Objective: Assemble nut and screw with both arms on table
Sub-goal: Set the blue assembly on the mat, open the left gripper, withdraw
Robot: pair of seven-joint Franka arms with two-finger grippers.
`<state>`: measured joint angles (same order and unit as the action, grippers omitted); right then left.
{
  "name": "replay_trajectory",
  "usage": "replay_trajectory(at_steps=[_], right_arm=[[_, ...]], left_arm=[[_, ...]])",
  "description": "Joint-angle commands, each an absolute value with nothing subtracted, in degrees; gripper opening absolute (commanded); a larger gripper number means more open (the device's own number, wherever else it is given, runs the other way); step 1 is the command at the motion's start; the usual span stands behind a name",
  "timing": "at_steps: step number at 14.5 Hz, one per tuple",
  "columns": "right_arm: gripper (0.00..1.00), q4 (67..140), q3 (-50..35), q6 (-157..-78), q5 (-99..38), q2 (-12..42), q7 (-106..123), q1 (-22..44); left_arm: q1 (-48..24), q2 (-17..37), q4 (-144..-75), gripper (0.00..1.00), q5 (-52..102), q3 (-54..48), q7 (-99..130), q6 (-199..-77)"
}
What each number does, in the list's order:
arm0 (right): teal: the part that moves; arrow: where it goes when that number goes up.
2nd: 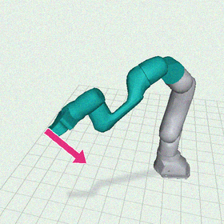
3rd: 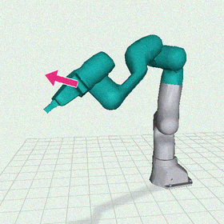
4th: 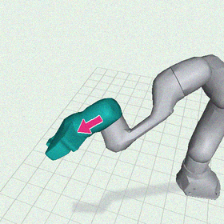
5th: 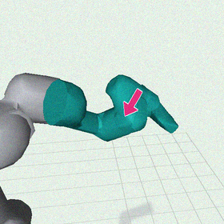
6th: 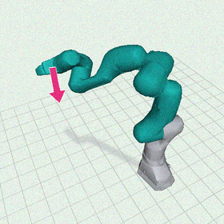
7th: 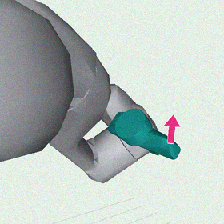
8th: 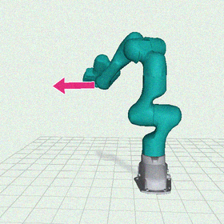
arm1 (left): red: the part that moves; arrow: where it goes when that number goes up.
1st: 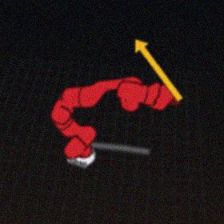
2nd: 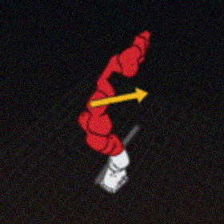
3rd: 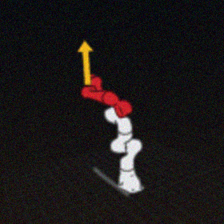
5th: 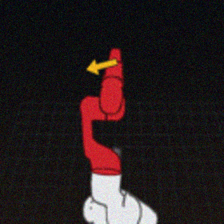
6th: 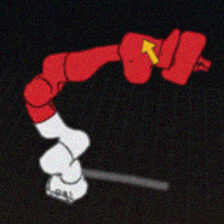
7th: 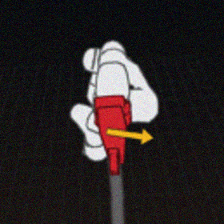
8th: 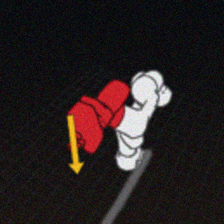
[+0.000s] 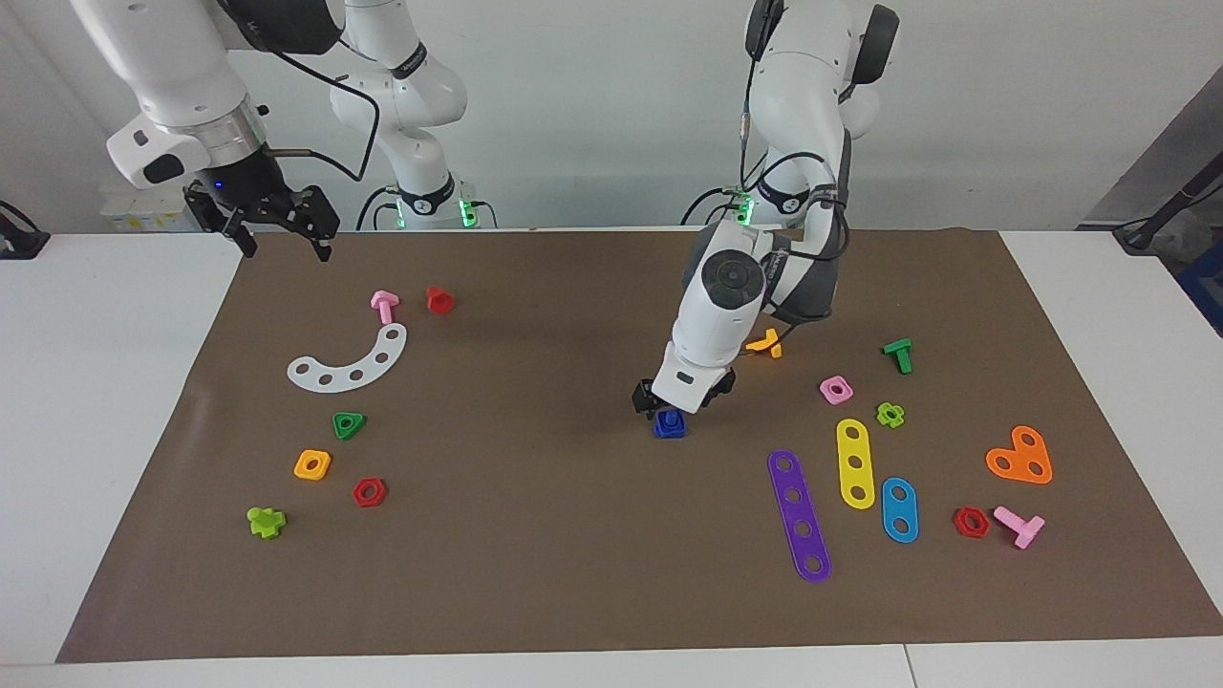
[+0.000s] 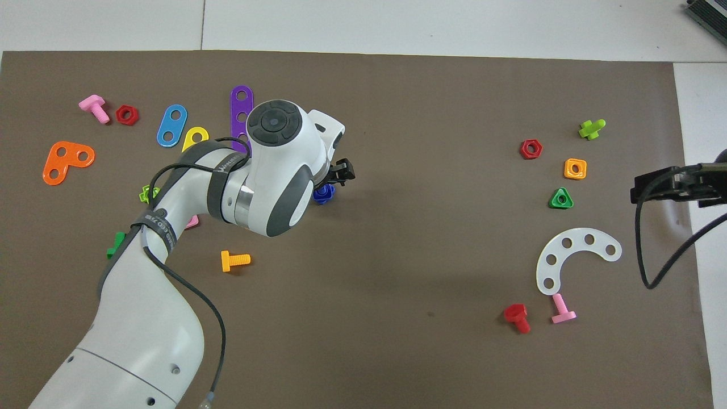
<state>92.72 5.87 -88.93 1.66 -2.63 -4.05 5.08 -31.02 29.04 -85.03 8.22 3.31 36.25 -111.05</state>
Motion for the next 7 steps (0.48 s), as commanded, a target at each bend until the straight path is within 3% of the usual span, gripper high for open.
replay_trajectory(at_steps=[1, 7], right_arm=[[1.00, 93.16, 5.45, -88.33, 2.29, -3.43, -2.72, 4.75], [1.00, 93.08, 5.45, -88.33, 2.37, -3.43, -2.72, 4.75]], left_arm=[[-25.42, 29.19, -77.70, 1.00, 6.86, 3.34, 34.82, -101.53], [-10.83, 18.65, -78.22, 1.00, 3.54, 3.08, 9.97, -88.43]])
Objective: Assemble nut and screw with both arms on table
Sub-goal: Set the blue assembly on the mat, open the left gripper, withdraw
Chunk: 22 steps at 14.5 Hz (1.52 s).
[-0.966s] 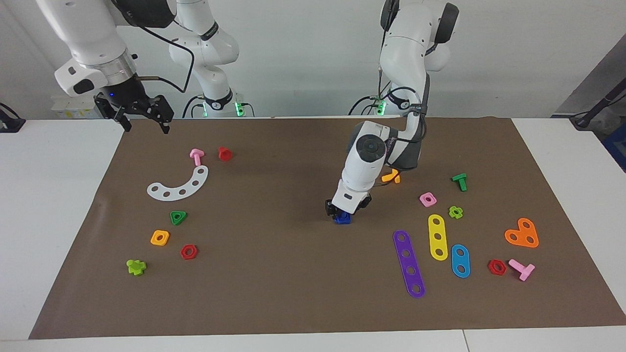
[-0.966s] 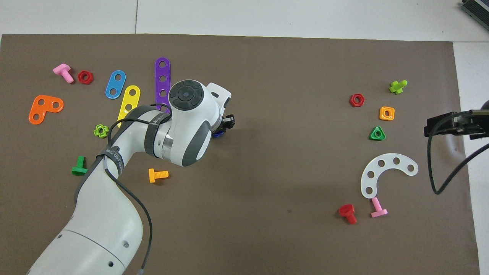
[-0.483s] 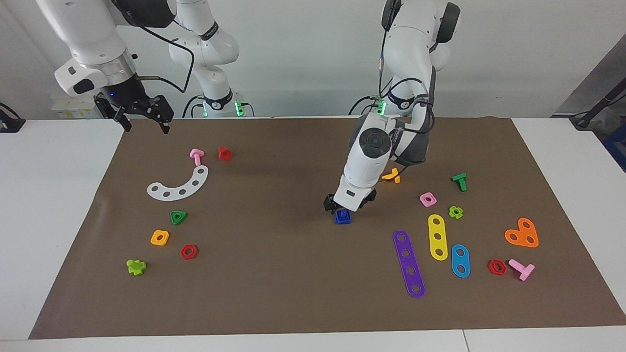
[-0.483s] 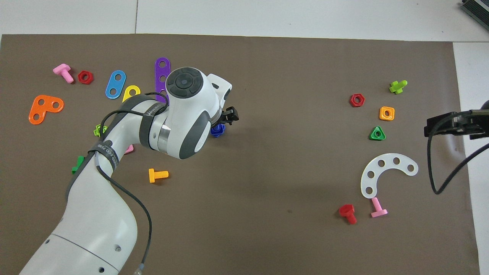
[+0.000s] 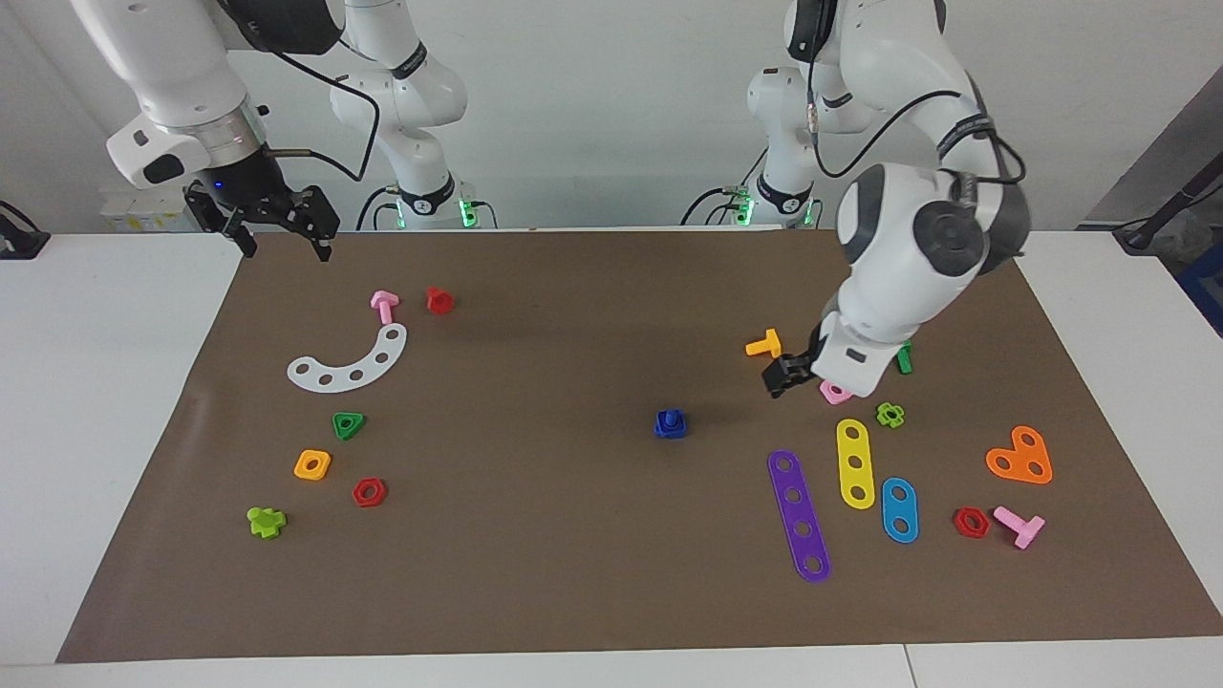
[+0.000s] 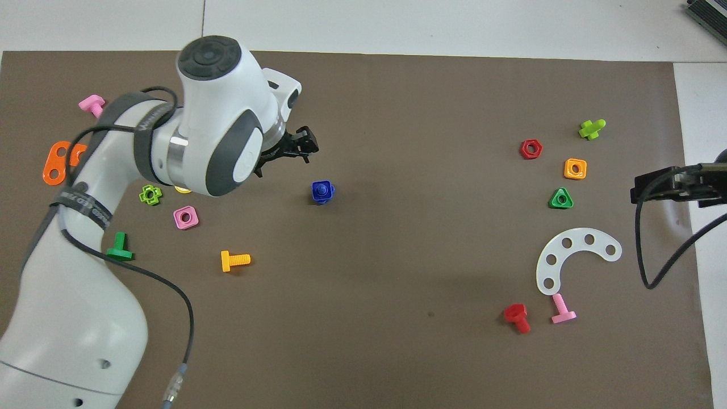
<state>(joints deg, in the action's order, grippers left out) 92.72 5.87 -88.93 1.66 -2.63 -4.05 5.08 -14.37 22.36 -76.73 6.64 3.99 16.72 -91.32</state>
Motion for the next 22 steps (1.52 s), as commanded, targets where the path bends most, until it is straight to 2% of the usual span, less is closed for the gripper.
replay_trajectory(at_steps=[1, 4, 9, 13, 22], right_arm=[[1.00, 93.08, 5.45, -88.33, 2.29, -3.43, -2.72, 4.83], [1.00, 93.08, 5.45, -88.33, 2.29, -3.43, -2.72, 4.75], [1.00, 93.08, 5.36, -88.33, 2.37, -3.43, -2.72, 4.83], [1.00, 93.08, 5.45, -88.33, 2.37, -3.43, -2.72, 4.75], [1.00, 93.08, 5.45, -88.33, 2.37, -3.43, -2.72, 4.83]], left_arm=[[-9.68, 17.24, -79.44, 1.00, 0.99, 3.08, 6.89, -87.55], [-7.22, 13.11, -83.57, 1.00, -1.93, 3.08, 4.13, -86.92], [-4.75, 1.34, -94.90, 1.00, -1.85, 3.08, 0.26, -89.90], [-5.62, -0.35, -94.13, 1.00, -1.67, 2.55, 0.88, -90.00], [-5.10, -0.35, -92.64, 1.00, -0.79, 2.55, 0.18, -95.98]])
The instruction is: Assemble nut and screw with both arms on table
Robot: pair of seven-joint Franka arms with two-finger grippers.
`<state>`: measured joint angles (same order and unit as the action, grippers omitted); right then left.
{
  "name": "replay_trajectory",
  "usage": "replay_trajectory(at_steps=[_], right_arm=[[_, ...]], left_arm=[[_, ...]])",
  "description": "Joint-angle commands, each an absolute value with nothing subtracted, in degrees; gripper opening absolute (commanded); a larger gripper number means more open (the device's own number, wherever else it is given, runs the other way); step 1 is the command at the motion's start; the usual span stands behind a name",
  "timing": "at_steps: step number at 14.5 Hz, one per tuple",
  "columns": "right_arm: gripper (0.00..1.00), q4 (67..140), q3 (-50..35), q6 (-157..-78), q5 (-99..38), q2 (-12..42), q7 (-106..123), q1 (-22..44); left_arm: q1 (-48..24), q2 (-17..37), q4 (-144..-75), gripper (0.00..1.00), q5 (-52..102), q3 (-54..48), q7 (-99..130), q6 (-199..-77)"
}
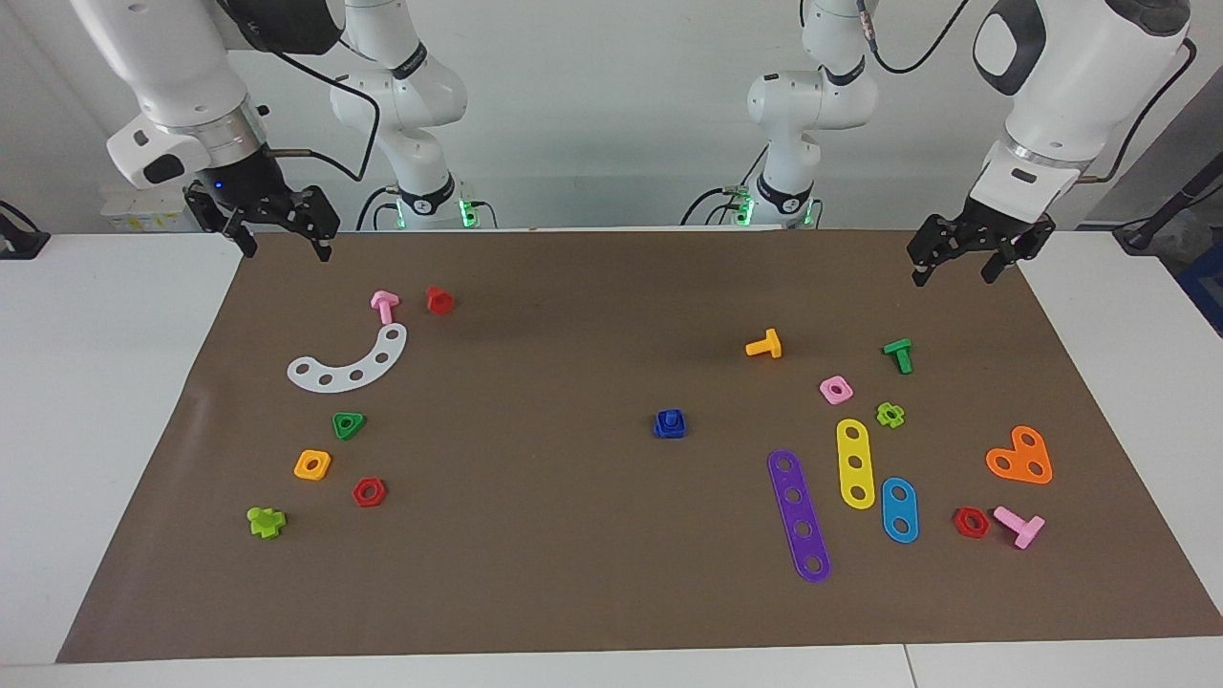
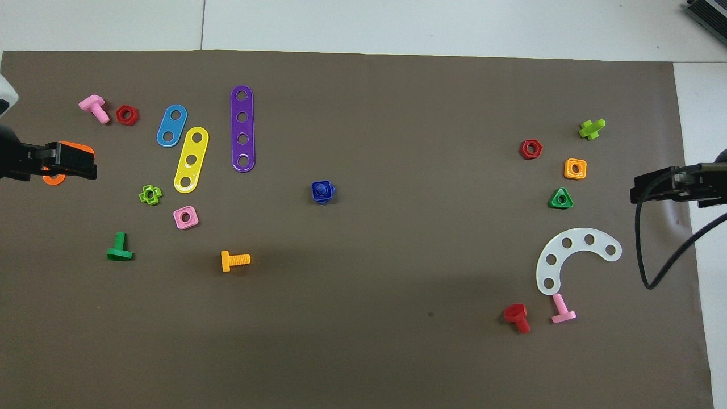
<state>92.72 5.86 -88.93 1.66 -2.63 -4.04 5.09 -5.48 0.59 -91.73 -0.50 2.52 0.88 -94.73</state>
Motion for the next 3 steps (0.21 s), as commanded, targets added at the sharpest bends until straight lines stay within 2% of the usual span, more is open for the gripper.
replay_trajectory(at_steps=[1, 3], right_arm=[[1.00, 93.08, 5.45, -88.33, 2.37, -3.43, -2.72, 4.83], [1.00, 93.08, 5.45, -88.33, 2.37, -3.43, -2.72, 4.83]], left_arm=[[-4.92, -0.35, -92.64, 1.00, -0.01, 2.64, 0.18, -95.98], [-4.92, -0.44, -92.72, 1.00, 0.44, 2.81, 0.09, -95.89]])
